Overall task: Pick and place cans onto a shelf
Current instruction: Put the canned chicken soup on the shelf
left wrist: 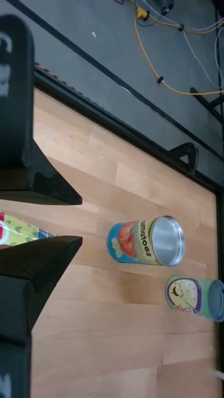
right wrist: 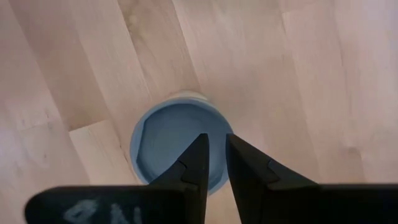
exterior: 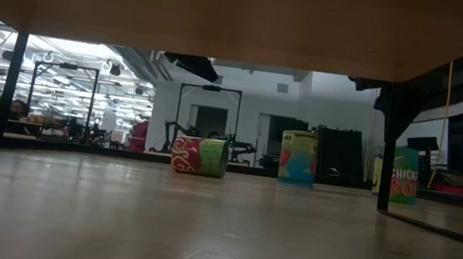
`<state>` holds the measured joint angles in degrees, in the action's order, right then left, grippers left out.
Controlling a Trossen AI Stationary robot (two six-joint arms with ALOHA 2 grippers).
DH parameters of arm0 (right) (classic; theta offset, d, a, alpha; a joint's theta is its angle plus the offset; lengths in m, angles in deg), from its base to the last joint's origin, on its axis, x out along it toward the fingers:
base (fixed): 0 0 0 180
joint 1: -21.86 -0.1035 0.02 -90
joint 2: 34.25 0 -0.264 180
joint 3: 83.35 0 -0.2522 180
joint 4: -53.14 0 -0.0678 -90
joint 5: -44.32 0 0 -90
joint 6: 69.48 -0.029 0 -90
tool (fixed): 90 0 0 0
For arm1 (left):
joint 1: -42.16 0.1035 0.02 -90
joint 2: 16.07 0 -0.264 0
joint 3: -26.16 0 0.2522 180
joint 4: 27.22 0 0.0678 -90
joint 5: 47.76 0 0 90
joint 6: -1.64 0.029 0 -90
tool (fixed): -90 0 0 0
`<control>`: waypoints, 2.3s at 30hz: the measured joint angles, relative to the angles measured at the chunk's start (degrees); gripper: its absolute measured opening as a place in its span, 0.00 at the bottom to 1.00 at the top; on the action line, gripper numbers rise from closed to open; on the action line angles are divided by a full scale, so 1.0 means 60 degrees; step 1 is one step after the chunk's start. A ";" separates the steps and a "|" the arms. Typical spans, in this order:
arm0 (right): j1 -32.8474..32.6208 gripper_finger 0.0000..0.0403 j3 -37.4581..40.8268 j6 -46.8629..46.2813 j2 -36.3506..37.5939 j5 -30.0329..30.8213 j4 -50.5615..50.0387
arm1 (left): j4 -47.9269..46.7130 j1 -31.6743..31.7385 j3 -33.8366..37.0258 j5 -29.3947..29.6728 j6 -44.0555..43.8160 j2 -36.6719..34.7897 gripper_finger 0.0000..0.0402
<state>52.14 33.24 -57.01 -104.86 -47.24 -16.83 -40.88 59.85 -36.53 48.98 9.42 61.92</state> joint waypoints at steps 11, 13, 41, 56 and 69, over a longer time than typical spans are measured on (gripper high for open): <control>0.0000 0.15 0.0426 0.0025 -0.0004 0.0004 0.0616 | 0.0000 0.0000 0.0000 0.0000 -0.0039 0.0000 0.21; 0.0000 0.15 0.0426 0.0032 -0.0004 0.0004 0.0653 | -0.0003 0.0000 0.0000 0.0000 -0.0043 0.0000 0.21; -0.0004 0.15 0.0426 0.1487 -0.0004 0.0769 0.0959 | 0.0000 0.0003 0.0000 0.0004 -0.0290 0.0000 0.21; -0.0004 0.15 0.0426 0.1467 -0.0004 0.0747 0.0853 | 0.0000 0.0004 0.0000 0.0004 -0.0294 0.0000 0.21; 0.0000 0.12 0.0863 0.1449 0.0007 0.0601 0.1259 | -0.0004 0.0004 0.0000 0.0004 -0.0294 0.0000 0.21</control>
<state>52.14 38.42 -48.32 -104.82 -43.63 -9.28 -40.90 59.87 -36.53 49.00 7.66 61.92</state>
